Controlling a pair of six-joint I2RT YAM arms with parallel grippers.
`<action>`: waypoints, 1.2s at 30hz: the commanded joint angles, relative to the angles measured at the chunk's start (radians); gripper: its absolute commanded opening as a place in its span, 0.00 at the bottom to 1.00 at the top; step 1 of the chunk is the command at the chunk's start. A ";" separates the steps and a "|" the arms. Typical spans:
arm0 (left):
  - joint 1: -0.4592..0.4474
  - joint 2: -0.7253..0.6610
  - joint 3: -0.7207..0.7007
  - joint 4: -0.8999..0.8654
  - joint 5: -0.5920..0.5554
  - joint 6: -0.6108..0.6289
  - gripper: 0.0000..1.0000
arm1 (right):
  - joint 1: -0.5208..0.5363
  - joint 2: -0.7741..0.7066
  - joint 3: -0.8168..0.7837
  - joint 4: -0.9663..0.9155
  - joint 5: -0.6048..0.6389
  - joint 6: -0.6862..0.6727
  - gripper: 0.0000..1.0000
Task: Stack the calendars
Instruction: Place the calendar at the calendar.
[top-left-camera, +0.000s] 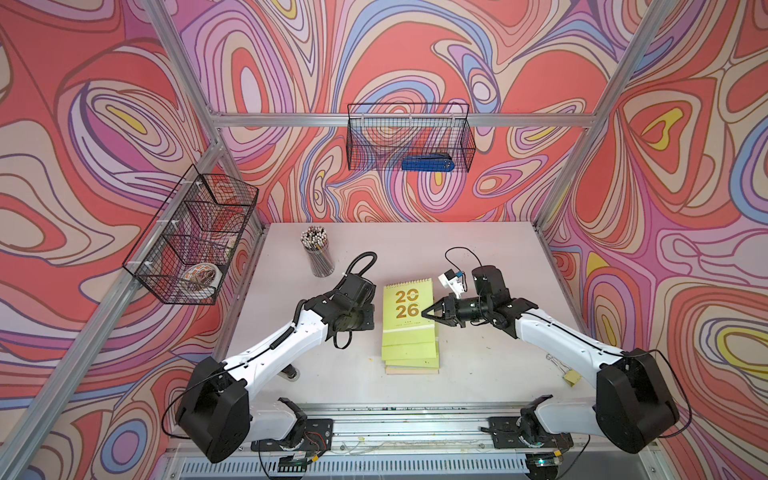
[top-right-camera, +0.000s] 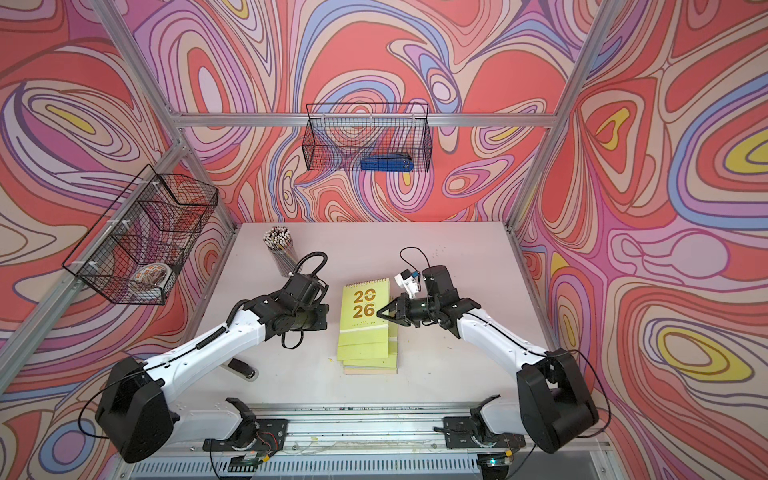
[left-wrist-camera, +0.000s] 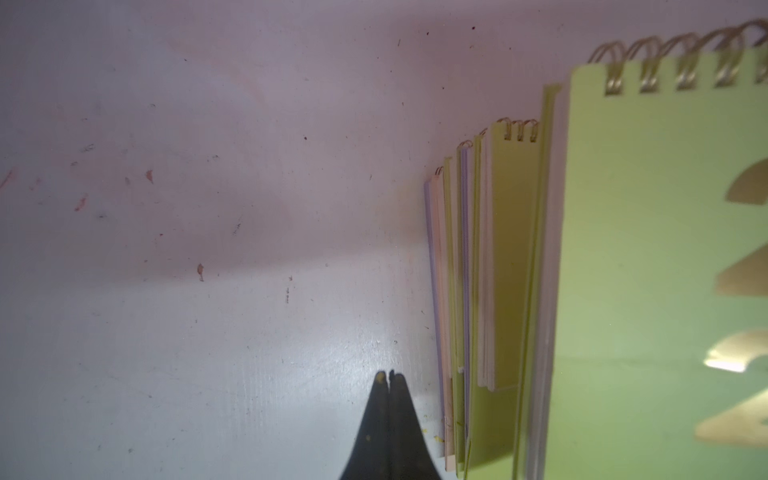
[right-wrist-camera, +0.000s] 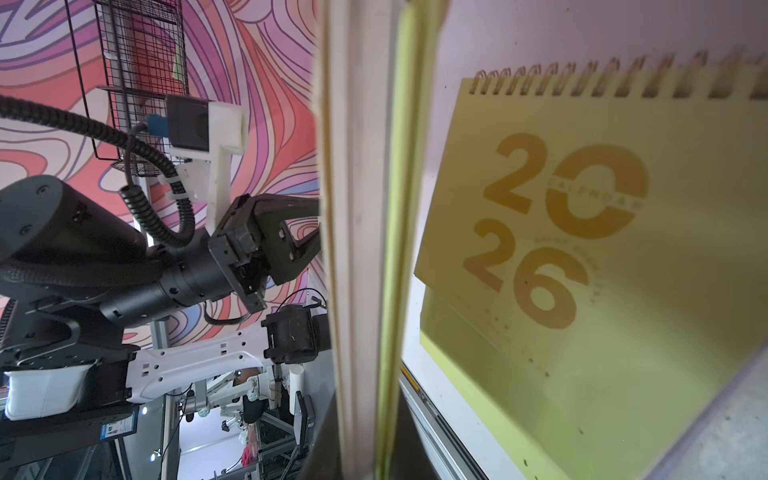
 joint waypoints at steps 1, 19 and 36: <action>-0.007 0.028 -0.013 0.055 0.020 -0.039 0.00 | -0.030 -0.032 -0.032 0.032 -0.057 -0.034 0.00; -0.066 0.208 0.020 0.125 0.081 -0.071 0.00 | -0.084 0.071 -0.096 0.180 -0.141 -0.015 0.00; -0.094 0.253 0.031 0.135 0.089 -0.084 0.00 | -0.105 0.141 -0.131 0.247 -0.118 0.000 0.00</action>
